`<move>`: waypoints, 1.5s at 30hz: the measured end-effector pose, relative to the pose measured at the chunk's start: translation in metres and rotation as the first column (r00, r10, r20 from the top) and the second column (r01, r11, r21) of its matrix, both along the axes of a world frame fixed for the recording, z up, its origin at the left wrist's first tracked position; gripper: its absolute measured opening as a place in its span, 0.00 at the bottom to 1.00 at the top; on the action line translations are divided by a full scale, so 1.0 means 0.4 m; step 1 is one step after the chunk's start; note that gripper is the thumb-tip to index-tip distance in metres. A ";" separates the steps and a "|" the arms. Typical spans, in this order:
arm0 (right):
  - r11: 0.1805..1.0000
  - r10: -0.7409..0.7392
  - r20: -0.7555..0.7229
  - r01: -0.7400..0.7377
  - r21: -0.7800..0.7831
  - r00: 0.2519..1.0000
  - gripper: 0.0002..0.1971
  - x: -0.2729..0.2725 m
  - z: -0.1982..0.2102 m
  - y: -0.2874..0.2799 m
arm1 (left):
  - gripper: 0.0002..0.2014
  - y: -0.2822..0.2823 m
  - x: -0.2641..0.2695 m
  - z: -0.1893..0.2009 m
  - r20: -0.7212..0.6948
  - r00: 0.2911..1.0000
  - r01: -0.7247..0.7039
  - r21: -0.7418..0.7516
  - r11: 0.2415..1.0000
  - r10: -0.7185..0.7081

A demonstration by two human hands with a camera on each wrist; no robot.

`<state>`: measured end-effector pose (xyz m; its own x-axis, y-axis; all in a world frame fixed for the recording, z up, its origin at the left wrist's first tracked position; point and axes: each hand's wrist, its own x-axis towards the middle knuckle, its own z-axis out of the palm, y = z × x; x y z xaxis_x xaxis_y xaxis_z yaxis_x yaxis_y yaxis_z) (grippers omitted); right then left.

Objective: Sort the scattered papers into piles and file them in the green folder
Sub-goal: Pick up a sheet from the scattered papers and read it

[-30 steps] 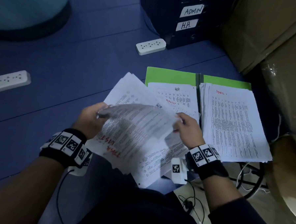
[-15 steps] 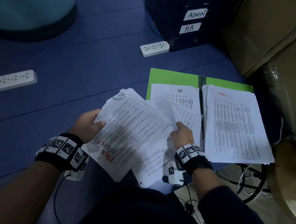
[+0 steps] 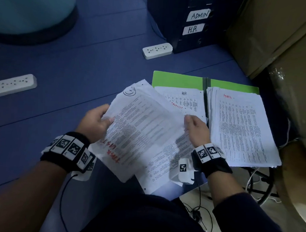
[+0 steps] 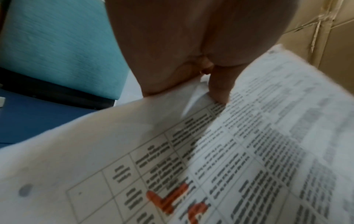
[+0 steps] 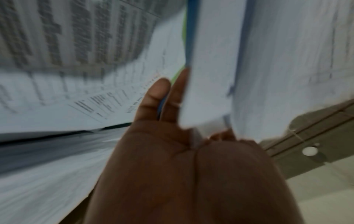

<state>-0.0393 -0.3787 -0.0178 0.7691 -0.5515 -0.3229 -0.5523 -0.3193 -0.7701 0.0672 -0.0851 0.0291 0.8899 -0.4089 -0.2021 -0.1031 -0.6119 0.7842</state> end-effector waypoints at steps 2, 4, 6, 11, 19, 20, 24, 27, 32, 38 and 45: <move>0.970 -0.026 -0.313 -0.052 -0.239 0.949 0.26 -0.004 -0.051 0.002 | 0.26 0.010 -0.009 -0.003 -0.045 0.999 -0.019 -0.062 0.998 0.016; 0.893 -0.005 -0.541 -0.239 -0.380 0.841 0.35 -0.010 -0.094 0.019 | 0.36 0.019 -0.018 -0.002 -0.094 0.995 -0.041 -0.098 0.994 0.032; 0.881 -0.017 -0.586 -0.265 -0.391 0.810 0.34 -0.009 -0.113 0.028 | 0.34 0.030 -0.021 0.001 -0.079 0.997 -0.024 -0.076 0.997 0.018; 0.932 0.115 -0.374 -0.230 -0.281 0.920 0.04 0.006 -0.068 -0.013 | 0.19 0.057 -0.026 0.025 -0.111 0.992 0.059 0.010 0.998 -0.057; 0.886 0.454 0.148 -0.428 -0.176 0.879 0.10 0.036 0.185 0.012 | 0.12 0.036 -0.031 0.090 0.002 0.987 0.161 -0.127 0.979 -0.162; 0.869 0.490 0.193 -0.456 -0.193 0.850 0.13 0.037 0.217 0.027 | 0.13 0.028 -0.036 0.098 0.034 0.989 0.144 -0.158 0.977 -0.141; 0.834 0.552 0.295 -0.522 -0.180 0.780 0.11 0.032 0.308 0.070 | 0.17 0.007 -0.061 0.118 0.094 0.995 -0.006 -0.262 0.965 0.032; 0.878 0.447 0.421 -0.476 -0.039 0.789 0.05 0.010 0.333 0.055 | 0.17 0.016 -0.072 0.126 0.090 0.979 -0.134 -0.390 0.911 0.183; 0.834 0.054 0.496 -0.312 0.454 0.867 0.24 -0.017 0.278 0.050 | 0.17 0.030 -0.101 0.117 0.008 0.935 -0.300 -0.512 0.805 0.354; 0.924 0.081 0.344 -0.199 0.326 0.936 0.11 -0.028 0.218 0.143 | 0.12 -0.003 -0.141 0.101 -0.068 0.886 -0.424 -0.520 0.742 0.458; 0.986 0.112 0.612 -0.164 0.029 0.783 0.06 0.006 0.306 0.148 | 0.14 -0.052 -0.146 0.126 -0.022 0.836 -0.439 -0.625 0.646 0.548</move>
